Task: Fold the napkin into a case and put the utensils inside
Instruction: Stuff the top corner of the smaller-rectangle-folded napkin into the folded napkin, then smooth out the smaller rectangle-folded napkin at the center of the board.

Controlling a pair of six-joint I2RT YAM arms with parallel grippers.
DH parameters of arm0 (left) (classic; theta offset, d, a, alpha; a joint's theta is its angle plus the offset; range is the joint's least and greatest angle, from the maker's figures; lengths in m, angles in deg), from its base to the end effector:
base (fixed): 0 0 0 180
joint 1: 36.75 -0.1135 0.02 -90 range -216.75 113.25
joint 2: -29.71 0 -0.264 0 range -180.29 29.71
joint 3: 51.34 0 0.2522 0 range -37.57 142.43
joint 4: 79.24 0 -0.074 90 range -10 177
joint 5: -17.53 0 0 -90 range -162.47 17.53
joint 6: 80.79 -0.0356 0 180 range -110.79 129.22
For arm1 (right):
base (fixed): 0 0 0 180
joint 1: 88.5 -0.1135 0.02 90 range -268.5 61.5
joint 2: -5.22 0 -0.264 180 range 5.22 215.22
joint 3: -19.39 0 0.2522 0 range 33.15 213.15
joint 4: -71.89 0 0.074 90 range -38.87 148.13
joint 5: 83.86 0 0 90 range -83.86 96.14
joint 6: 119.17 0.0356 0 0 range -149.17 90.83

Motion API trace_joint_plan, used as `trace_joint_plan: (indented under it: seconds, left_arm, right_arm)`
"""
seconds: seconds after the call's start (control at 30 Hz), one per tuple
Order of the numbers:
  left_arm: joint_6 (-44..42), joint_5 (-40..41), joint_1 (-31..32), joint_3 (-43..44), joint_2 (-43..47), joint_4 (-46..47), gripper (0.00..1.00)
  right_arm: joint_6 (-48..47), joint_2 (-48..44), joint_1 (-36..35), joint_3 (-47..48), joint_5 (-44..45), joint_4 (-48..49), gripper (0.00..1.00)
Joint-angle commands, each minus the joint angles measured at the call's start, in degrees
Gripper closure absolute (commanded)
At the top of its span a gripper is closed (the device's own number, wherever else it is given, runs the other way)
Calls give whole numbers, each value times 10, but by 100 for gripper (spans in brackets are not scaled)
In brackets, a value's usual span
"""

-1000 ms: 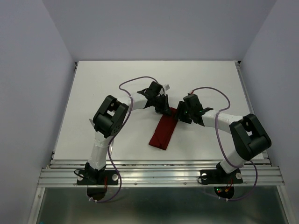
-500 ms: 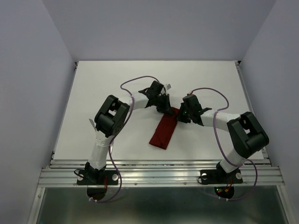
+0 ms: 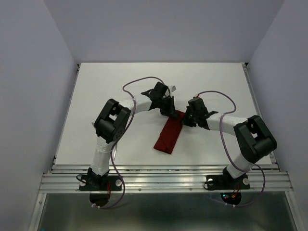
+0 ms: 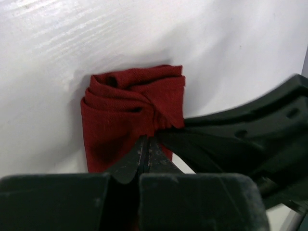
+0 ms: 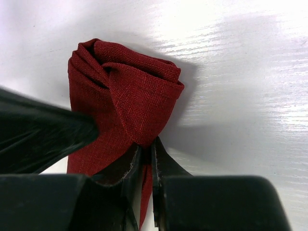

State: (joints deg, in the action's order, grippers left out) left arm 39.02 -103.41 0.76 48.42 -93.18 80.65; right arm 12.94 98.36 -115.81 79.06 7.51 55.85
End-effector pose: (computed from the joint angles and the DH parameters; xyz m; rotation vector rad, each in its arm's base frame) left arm 0.3628 -0.3016 0.1645 0.4656 2.4705 -1.1732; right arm 0.2812 0.1442 0.1547 0.3332 2.4795 0.5008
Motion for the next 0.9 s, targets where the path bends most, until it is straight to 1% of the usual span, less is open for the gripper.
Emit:
trace_joint_plan:
  seconds: [0.0, 0.13, 0.2, 0.23, 0.27, 0.33, 0.37, 0.43, 0.5, 0.63, 0.67, 0.73, 0.77, 0.87]
  left_arm:
    - [-26, 7, 4, -17, 98, -18, 100]
    - [-31, 20, 3, -56, 131, -31, 100]
    - [-33, 36, 3, -78, 147, -31, 100]
    - [-33, 43, 4, -102, 162, -31, 100]
    - [-34, 59, 3, -115, 170, -33, 100]
    - [-35, 74, 2, -147, 193, -39, 100]
    - [-35, 89, 1, -158, 199, -41, 100]
    - [-33, 105, -1, -186, 216, -47, 100]
    - [-30, 124, -3, -203, 226, -50, 100]
    - [-18, 145, -8, -251, 250, -47, 100]
    - [-16, 153, -10, -267, 257, -47, 100]
    - [-12, 164, -9, -279, 261, -49, 100]
    - [-11, 168, -10, -290, 263, -49, 100]
    - [-7, 159, -10, -313, 263, -45, 100]
  right_arm:
    - [9, -7, 2, -12, 20, 14, 99]
    - [9, -3, 2, -6, 19, 14, 99]
    - [10, -3, 2, -6, 17, 13, 80]
    - [11, -8, 2, -6, 16, 12, 62]
    - [12, -11, 2, -9, 14, 12, 53]
    - [12, -19, 2, -13, 12, 11, 41]
    - [14, -26, 2, -19, 7, 7, 33]
    - [15, -35, 2, -28, 1, 3, 27]
    - [22, -49, 2, -44, -9, 3, 25]
    - [44, -72, 2, -84, -66, 23, 25]
    - [48, -74, -3, -92, -74, 43, 25]
    - [62, -80, -8, -103, -82, 45, 26]
    - [70, -81, -24, -112, -86, 47, 26]
    - [82, -86, -42, -129, -91, 54, 29]
